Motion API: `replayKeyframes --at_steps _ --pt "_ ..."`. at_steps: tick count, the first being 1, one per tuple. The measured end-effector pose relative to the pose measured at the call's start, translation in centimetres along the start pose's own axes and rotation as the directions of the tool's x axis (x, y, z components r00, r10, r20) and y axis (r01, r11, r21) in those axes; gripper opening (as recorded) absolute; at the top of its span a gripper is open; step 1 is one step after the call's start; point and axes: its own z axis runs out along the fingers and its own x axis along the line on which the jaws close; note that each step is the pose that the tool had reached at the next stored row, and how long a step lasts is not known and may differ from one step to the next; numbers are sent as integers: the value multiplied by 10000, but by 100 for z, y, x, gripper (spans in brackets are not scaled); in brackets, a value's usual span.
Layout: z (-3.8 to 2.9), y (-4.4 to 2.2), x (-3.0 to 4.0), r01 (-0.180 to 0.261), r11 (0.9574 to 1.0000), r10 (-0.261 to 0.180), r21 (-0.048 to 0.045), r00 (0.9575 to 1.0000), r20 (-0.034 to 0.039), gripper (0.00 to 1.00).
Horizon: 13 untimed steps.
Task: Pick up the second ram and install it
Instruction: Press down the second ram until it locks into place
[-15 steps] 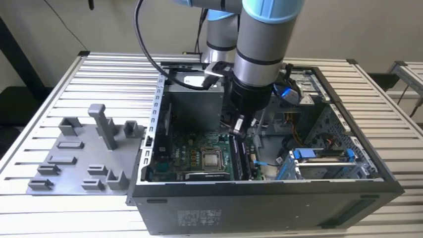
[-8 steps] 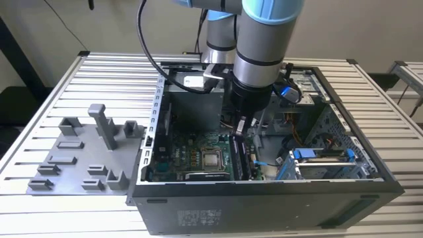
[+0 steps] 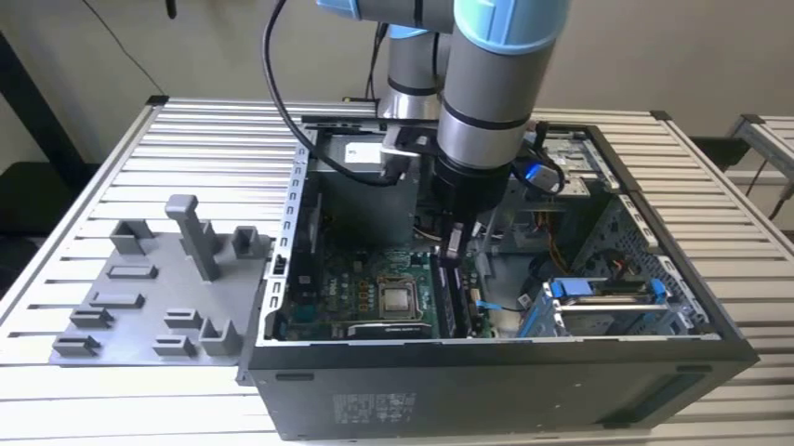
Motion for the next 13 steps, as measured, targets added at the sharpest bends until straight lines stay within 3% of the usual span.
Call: replayKeyframes --at_steps 5,13 --pt "20 -3 10 483 9988 -483 -11 9988 5 11" --pt "40 -9 28 1207 9927 -1207 -26 9927 11 11"
